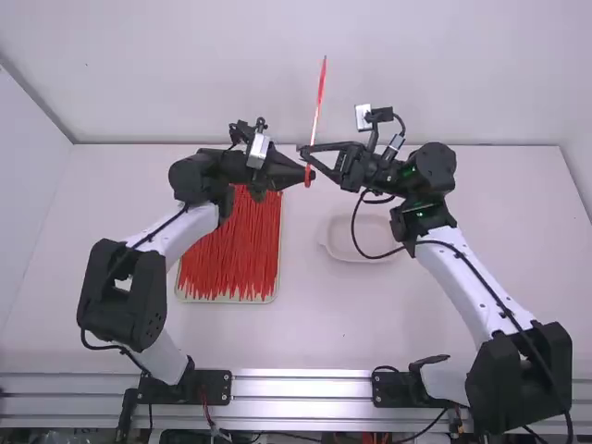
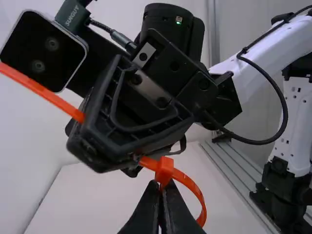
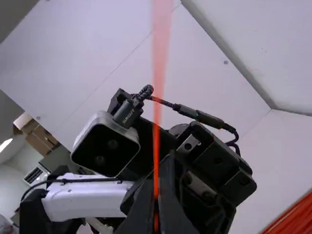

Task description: Fasten the cable tie

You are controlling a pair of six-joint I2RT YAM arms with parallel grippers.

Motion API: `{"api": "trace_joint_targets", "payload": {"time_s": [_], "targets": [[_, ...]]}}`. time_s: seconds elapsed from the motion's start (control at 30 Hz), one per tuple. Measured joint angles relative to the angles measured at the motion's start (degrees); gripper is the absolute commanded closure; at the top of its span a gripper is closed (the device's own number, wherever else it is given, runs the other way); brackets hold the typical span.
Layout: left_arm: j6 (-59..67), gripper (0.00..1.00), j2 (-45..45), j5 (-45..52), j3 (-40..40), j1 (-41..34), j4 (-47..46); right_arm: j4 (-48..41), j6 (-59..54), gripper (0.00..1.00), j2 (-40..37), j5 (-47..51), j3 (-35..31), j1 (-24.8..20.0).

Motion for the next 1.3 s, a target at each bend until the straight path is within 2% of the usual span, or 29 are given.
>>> {"api": "trace_joint_targets", "payload": {"time_s": [0.07, 0.1, 0.13, 0.17, 0.2, 0.23, 0.27, 0.3, 0.47, 0.53, 0.7, 1.07, 1.3], "targets": [[0.0, 0.96, 0.0, 0.0, 0.0, 0.0, 0.0, 0.0, -0.1, 1.00, 0.0, 0.0, 0.0, 0.0], [0.2, 0.80, 0.0, -0.2, 0.0, 0.0, 0.0, 0.0, -0.1, 1.00, 0.0, -0.2, 0.0, 0.0], [0.3, 0.73, 0.0, -0.4, 0.0, 0.0, 0.0, 0.0, -0.1, 1.00, 0.0, -0.4, 0.0, -0.1], [0.4, 0.59, 0.0, -0.7, 0.0, 0.2, -0.1, -0.1, -0.2, 1.00, 0.0, -0.5, 0.0, -0.1], [0.2, 0.48, 0.0, -1.2, 0.0, 0.3, -0.4, -0.2, -0.3, 1.00, 0.0, -0.9, 0.0, -0.2], [0.1, 0.26, 0.0, -1.7, 0.0, 0.4, -0.7, -0.2, -0.5, 1.00, 0.0, -1.3, 0.0, -0.3], [-0.1, 0.09, 0.0, -2.4, 0.0, 0.6, -1.6, -0.2, -0.8, 1.00, 0.0, -1.8, 0.0, -0.4], [-0.1, 0.01, 0.0, -3.1, 0.0, 0.9, -2.7, -0.2, -1.0, 1.00, 0.0, -2.2, 0.0, -0.5], [-0.3, 0.01, 0.0, -6.1, 0.0, 3.8, -14.1, -0.8, -2.4, 1.00, 0.0, -4.6, -0.1, -2.6], [-0.4, 0.01, 0.0, -7.2, 0.0, 5.3, -21.4, -0.8, -2.9, 1.00, 0.0, -5.3, -0.5, -3.8], [0.2, 0.01, 0.0, -6.4, 0.0, 6.9, -32.0, -0.7, -4.1, 1.00, 0.0, -5.7, -3.1, -6.4], [11.5, 0.01, 0.0, 2.8, 0.0, 6.9, -58.7, -0.7, -9.2, 1.00, 0.0, -2.7, -15.1, -14.3], [22.0, 0.01, 0.0, 0.5, -1.6, 6.9, -73.7, -0.5, -13.2, 1.00, 0.0, 3.3, -22.6, -14.9]]}}
